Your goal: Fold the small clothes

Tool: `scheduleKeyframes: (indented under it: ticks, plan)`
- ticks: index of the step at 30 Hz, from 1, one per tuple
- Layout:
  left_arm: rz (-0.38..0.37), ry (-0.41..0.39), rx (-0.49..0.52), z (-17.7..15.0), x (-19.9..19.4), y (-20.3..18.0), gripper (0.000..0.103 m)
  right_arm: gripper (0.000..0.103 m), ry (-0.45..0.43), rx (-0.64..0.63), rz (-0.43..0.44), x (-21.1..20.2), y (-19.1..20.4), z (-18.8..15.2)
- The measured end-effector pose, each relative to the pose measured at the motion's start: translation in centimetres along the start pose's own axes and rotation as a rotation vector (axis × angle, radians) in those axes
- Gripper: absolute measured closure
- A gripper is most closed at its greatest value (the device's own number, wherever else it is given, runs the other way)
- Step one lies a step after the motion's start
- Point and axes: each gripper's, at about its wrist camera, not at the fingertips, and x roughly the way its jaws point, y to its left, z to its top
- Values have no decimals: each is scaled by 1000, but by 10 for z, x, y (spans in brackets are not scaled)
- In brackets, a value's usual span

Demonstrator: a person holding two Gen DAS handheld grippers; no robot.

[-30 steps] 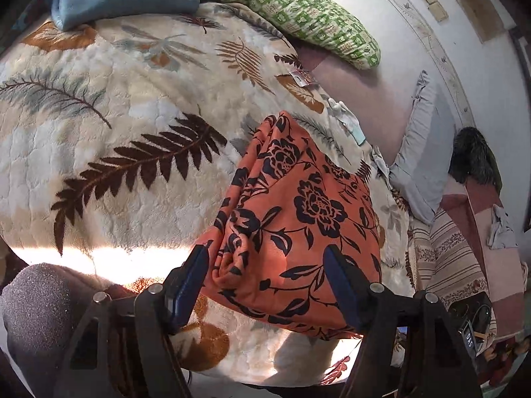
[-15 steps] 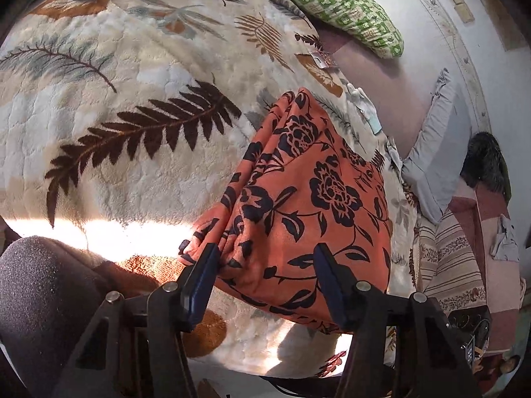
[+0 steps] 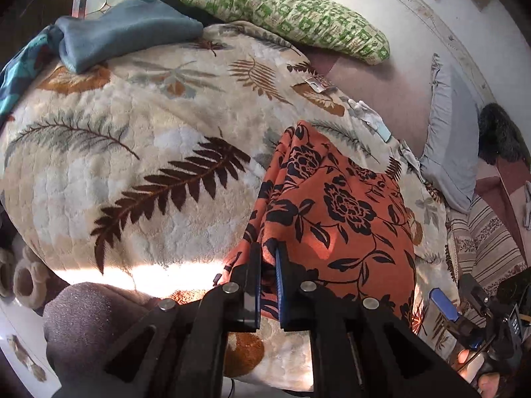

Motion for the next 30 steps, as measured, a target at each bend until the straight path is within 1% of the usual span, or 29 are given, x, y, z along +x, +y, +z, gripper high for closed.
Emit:
scheduleKeyframes:
  ticks: [2,4,5,6,9,10,11,12,13,14,15,17,19,21,22,25,27,28,29,30]
  plan:
    - [33,43,1,-2,15,4,96,24,-14,-29,-3,0,9,8]
    - [71,119,-31,-11,44,17,95,24,-16,-48,-5,6,14,16]
    - [80,119,-38,-16,52,22,95,24,-17,-53,-7,11,15,20]
    - [91,97,-17,-18,51,20,94,24,-13,-62,-13,16,16,23]
    - [130,85,42,-17,45,9,94,23,30,-69,-25,36,12,31]
    - [130,91,42,-16,44,9,94,19,65,-71,-38,47,7,33]
    - [132,99,45,-15,42,8,94,16,124,-65,-93,64,0,34]
    - [128,98,45,-14,37,7,94,17,197,-45,-171,83,-10,31]
    - [127,80,41,-11,29,4,94,17,284,-6,-188,102,-25,25]
    - [134,45,55,-7,18,-1,94,14,352,56,-132,117,-40,18]
    - [145,-1,82,-3,7,-10,93,13,304,56,-110,115,-44,14]
    - [168,-91,138,6,-14,-27,93,13,266,39,-100,106,-39,11]
    - [161,-148,172,16,-28,-39,93,13,238,34,-109,96,-36,9]
    - [143,-172,181,26,-34,-48,93,13,174,-9,-141,76,-31,11]
    - [113,-169,186,29,-33,-53,93,13,144,-11,-138,65,-30,14]
    - [8,-136,228,33,-18,-72,93,13,80,43,-65,37,-36,30]
    - [-59,-89,276,28,3,-85,93,13,79,121,40,30,-47,37]
    - [-52,-59,293,26,16,-88,93,13,89,175,97,31,-56,39]
    - [-28,-24,308,23,30,-90,93,13,96,224,134,31,-64,40]
    - [-5,14,314,19,46,-89,93,13,85,255,181,28,-67,41]
